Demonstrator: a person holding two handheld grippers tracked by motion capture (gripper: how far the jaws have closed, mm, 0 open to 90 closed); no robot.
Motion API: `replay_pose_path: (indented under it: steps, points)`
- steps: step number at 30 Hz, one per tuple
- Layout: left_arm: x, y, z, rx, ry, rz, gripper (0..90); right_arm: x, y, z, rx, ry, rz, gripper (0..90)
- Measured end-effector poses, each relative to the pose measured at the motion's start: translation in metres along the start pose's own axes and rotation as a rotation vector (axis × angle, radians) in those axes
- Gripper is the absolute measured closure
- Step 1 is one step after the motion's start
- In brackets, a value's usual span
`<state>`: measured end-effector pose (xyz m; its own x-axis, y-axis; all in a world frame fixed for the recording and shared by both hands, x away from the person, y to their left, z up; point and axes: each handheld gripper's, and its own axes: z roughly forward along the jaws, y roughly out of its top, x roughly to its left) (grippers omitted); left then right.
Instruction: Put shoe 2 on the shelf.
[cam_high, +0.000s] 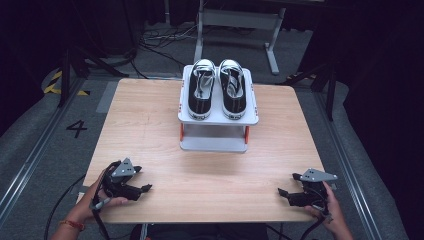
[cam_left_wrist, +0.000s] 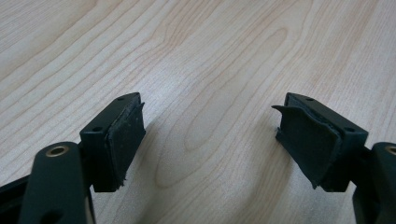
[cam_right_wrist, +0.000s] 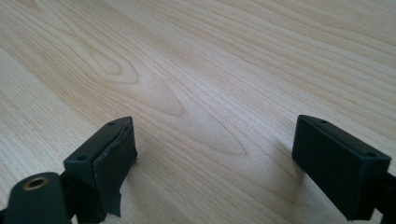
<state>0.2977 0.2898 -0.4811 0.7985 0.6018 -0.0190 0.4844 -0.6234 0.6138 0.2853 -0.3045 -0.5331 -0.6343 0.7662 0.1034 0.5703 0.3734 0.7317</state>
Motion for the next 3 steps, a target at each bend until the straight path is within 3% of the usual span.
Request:
replay_pose_path:
  steps: [3]
  points:
    - [0.0001, 0.0001, 0.0001, 0.000, 0.000, 0.002, 22.3, 0.0000, 0.0000, 0.0000, 0.000, 0.000, 0.000, 13.9]
